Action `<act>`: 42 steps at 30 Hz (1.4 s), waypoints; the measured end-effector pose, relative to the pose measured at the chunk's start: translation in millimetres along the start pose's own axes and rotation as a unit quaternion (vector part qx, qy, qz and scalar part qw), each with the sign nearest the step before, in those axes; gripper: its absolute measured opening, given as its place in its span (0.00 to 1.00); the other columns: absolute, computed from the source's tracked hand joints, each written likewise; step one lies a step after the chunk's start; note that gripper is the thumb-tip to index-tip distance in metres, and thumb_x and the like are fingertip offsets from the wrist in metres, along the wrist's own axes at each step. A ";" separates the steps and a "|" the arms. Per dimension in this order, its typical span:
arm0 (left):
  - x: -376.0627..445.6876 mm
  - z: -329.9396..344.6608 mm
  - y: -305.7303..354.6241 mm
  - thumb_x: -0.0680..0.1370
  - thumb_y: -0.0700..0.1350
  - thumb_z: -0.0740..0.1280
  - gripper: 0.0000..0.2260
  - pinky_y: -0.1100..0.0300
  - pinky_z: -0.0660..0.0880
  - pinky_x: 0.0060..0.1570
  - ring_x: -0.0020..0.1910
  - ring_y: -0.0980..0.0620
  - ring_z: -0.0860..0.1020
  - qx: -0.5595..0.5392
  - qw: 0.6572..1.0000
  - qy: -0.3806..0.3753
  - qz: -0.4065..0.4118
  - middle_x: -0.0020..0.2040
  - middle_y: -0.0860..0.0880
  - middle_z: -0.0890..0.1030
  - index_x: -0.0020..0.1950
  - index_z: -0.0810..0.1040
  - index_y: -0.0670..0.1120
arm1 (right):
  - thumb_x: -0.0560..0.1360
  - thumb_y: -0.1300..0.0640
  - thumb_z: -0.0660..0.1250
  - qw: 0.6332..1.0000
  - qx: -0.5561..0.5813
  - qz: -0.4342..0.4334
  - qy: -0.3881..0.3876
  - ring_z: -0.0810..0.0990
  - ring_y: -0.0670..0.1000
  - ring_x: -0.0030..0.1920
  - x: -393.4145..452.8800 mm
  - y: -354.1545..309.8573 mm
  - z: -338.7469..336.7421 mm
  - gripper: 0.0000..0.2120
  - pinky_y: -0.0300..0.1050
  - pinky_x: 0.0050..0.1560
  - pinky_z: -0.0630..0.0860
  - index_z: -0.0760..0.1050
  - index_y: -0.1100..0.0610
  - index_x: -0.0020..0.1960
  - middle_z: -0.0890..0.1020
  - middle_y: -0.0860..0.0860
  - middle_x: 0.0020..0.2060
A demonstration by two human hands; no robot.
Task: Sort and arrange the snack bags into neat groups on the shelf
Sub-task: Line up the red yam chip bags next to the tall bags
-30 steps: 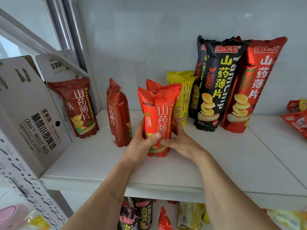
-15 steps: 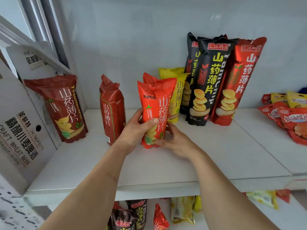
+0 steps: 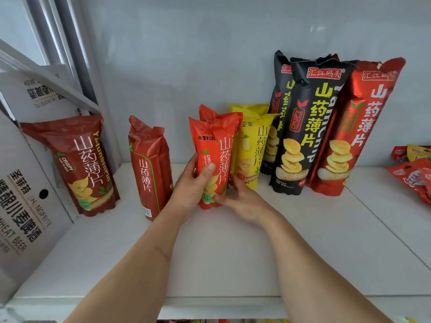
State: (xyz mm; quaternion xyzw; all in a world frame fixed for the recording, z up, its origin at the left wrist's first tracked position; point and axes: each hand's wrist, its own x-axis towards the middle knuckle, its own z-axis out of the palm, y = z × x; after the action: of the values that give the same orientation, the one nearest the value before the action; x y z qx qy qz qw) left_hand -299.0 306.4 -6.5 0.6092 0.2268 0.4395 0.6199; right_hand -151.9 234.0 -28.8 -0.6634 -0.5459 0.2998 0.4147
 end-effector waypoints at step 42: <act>78.0 4.3 -44.0 0.75 0.57 0.66 0.23 0.63 0.81 0.48 0.51 0.56 0.85 -0.041 0.998 0.004 -0.038 0.58 0.50 0.84 0.67 0.75 0.50 | 0.76 0.37 0.64 0.924 -0.192 0.118 0.308 0.79 0.52 0.46 32.9 -12.6 33.4 0.17 0.43 0.37 0.66 0.74 0.51 0.47 0.82 0.48 0.45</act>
State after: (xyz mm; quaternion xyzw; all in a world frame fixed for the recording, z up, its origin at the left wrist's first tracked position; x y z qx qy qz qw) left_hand -243.9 373.7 -28.1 0.5724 0.2343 0.4272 0.6595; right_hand -179.0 274.2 -31.8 -0.8496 -0.3558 0.0169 0.3890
